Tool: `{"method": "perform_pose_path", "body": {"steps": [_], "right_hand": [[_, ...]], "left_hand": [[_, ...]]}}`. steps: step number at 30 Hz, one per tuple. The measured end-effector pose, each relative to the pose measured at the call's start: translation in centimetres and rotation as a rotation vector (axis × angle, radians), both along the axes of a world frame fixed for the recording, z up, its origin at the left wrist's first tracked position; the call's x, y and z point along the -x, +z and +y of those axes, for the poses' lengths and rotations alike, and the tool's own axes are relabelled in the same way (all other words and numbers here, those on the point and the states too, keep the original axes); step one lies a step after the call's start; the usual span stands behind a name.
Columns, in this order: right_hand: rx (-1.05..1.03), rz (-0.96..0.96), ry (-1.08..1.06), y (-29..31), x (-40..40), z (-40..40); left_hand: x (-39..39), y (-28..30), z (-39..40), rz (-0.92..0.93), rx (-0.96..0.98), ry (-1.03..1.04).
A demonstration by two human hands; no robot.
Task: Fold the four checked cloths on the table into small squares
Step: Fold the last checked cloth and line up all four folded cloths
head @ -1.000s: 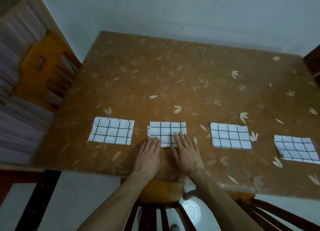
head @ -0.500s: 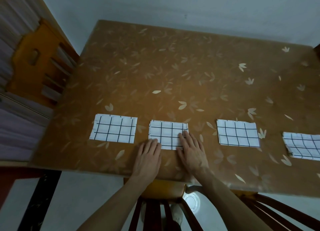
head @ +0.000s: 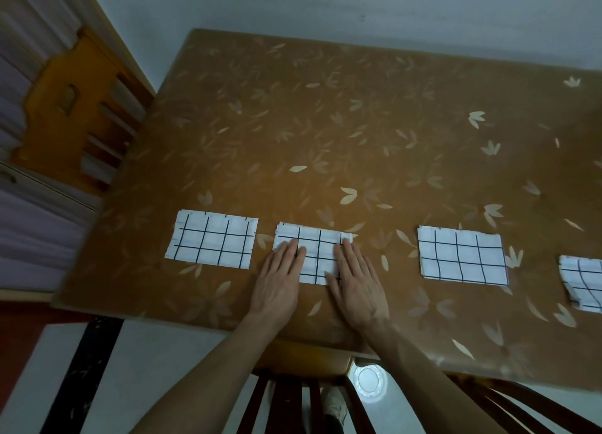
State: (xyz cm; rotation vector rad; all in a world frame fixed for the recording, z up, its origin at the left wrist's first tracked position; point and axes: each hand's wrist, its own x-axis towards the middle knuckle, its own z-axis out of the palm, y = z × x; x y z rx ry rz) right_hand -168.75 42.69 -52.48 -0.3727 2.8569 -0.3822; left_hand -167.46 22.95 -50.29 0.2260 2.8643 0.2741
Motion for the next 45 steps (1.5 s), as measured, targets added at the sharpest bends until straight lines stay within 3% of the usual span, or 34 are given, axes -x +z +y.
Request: {"method": "perform_pose_path", "body": {"steps": [10, 25, 36, 45], "right_hand": [[-0.038, 0.056, -0.041, -0.9, 0.5, -0.1], [0.029, 0.069, -0.099, 2.9, 0.3, 0.9], [0.112, 0.149, -0.372, 11.2, -4.2, 7.6], [0.099, 0.136, -0.340, 10.6, -4.0, 18.7]], "left_hand": [[0.7, -0.4, 0.0, -0.067, 0.021, -0.014], [0.5, 1.6, 0.3, 0.065, -0.089, 0.033], [-3.2, 8.2, 8.7, 0.050, -0.175, 0.010], [-2.9, 8.7, 17.9, 0.071, -0.121, -0.021]]}}
